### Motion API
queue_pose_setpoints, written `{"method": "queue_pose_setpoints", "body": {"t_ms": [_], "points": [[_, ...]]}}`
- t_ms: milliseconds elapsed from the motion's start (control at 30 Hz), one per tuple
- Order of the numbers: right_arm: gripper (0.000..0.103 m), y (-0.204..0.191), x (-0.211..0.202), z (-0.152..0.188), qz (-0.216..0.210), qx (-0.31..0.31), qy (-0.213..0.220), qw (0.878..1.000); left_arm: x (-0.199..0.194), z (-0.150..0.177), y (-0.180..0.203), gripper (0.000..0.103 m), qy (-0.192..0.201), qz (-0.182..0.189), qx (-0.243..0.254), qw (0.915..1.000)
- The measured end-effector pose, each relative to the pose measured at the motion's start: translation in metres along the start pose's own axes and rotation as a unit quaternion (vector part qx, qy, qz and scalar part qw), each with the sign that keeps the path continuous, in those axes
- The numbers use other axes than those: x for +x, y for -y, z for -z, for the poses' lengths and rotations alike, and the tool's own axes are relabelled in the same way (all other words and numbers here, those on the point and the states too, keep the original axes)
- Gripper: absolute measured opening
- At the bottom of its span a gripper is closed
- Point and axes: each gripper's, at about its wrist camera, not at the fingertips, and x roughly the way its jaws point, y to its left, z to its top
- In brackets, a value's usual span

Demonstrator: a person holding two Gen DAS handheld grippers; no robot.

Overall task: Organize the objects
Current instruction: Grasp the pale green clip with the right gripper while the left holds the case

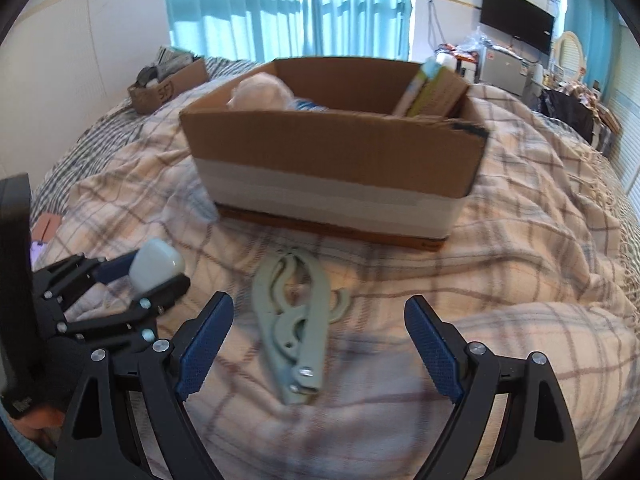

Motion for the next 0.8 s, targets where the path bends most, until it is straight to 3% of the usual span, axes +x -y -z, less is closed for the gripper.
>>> {"method": "queue_pose_setpoints", "body": {"t_ms": [133,300,467,533,667,800], "points": [[0.087,-0.011,0.019,0.000,0.023,-0.017,-0.033,0.999,0.006,-0.002,-0.010,0.051,-0.015,-0.019,-0.022,0.9995],[0.085,-0.019,0.032,-0.004,0.013,-0.024,-0.038,0.999,0.011,-0.002,-0.018,0.051,-0.027,-0.011,-0.044,0.9986],[0.057,-0.026,0.050,-0.004,0.019,-0.040,-0.064,0.997,0.011,-0.001,-0.022,0.051,-0.028,-0.004,-0.052,0.9982],[0.050,-0.024,0.052,-0.002,0.022,-0.039,-0.068,0.997,0.012,0.000,-0.021,0.051,-0.031,-0.001,-0.052,0.9982],[0.031,-0.020,0.047,-0.003,0.015,-0.024,-0.056,0.998,0.013,0.001,-0.020,0.051,-0.031,0.006,-0.050,0.9983],[0.028,-0.018,0.040,-0.004,0.009,-0.018,-0.052,0.998,0.013,0.001,-0.024,0.051,-0.028,0.017,-0.063,0.9975]]}}
